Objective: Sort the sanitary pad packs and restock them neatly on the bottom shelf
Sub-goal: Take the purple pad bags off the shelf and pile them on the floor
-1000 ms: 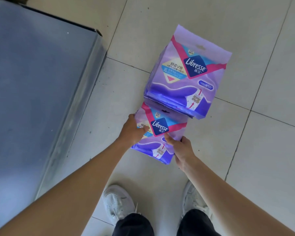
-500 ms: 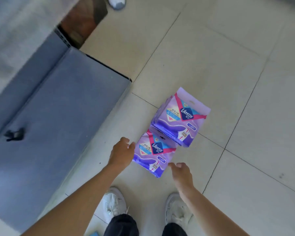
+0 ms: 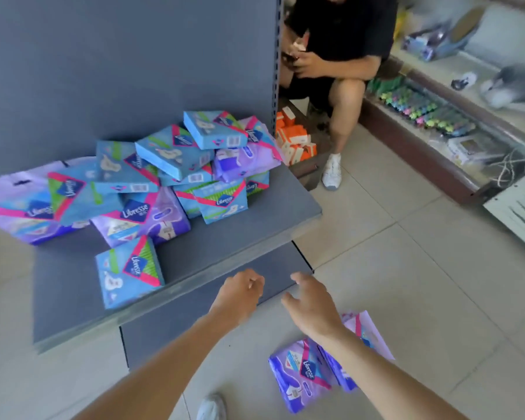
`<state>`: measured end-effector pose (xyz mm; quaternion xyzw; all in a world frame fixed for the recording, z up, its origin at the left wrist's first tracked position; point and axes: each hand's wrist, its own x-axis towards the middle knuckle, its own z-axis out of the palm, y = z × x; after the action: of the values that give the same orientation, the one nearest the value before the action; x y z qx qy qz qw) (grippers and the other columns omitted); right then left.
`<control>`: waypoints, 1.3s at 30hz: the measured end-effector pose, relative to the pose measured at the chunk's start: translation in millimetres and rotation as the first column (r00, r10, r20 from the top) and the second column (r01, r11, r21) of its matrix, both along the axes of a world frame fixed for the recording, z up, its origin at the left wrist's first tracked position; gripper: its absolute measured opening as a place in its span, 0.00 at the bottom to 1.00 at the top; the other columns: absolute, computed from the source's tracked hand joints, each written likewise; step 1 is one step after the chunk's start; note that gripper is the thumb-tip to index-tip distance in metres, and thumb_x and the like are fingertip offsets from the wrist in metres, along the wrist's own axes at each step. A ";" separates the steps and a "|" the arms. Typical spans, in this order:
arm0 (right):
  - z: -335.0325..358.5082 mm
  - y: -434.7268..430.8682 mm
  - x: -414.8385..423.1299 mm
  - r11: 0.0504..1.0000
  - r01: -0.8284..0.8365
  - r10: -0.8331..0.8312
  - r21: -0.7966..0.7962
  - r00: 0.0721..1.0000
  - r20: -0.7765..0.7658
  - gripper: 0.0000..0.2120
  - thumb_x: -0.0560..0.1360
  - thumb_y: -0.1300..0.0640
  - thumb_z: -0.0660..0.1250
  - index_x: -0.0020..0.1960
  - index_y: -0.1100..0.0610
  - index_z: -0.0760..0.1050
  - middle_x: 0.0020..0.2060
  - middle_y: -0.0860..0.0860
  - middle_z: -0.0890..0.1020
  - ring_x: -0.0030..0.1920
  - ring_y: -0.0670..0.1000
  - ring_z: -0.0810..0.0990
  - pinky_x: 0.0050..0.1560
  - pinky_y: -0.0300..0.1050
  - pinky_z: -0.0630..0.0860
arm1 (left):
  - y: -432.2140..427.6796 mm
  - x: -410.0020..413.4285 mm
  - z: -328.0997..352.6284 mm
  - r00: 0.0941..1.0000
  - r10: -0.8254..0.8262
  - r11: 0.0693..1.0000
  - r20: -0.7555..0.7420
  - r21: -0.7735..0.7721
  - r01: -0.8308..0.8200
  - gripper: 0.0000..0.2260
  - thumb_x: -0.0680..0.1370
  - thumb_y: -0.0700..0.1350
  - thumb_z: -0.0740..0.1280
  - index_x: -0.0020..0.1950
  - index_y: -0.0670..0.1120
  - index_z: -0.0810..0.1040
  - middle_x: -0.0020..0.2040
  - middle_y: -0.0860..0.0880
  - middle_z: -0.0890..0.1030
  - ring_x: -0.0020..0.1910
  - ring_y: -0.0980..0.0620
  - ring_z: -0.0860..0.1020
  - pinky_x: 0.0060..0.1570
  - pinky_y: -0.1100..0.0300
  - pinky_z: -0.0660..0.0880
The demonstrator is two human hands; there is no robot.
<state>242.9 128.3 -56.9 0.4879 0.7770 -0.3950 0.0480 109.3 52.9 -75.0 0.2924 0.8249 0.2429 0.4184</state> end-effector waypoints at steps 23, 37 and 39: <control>46.5 -83.4 -245.8 0.912 -0.395 0.400 0.108 0.916 -0.020 0.18 0.75 0.57 0.66 0.63 0.60 0.71 0.62 0.56 0.77 0.62 0.56 0.74 0.56 0.44 0.70 | -218.7 -265.1 21.4 0.761 0.639 0.769 -0.114 0.053 -0.637 0.11 0.77 0.41 0.64 0.34 0.47 0.72 0.42 0.39 0.81 0.41 0.43 0.78 0.41 0.54 0.72; -7.6 -41.4 -313.6 0.956 -0.189 0.192 0.223 0.981 0.007 0.32 0.75 0.53 0.69 0.69 0.69 0.60 0.67 0.64 0.68 0.67 0.62 0.68 0.61 0.51 0.69 | -170.4 -332.3 -10.2 0.791 0.551 0.816 -0.266 -0.029 -0.578 0.07 0.74 0.45 0.67 0.48 0.42 0.75 0.44 0.45 0.77 0.40 0.44 0.74 0.41 0.55 0.73; -11.5 -41.1 -320.8 0.971 -0.134 0.142 0.197 0.990 -0.027 0.34 0.74 0.52 0.71 0.69 0.68 0.59 0.67 0.64 0.68 0.66 0.62 0.69 0.60 0.51 0.69 | -169.5 -343.4 -11.4 0.761 0.590 0.787 -0.270 -0.020 -0.617 0.16 0.74 0.47 0.69 0.57 0.42 0.70 0.50 0.45 0.76 0.45 0.43 0.76 0.44 0.54 0.75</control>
<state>-77.9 87.1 -68.3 0.4271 0.8446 -0.3226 0.0113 -234.1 -116.5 -86.4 0.0160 0.9326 0.2811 0.2259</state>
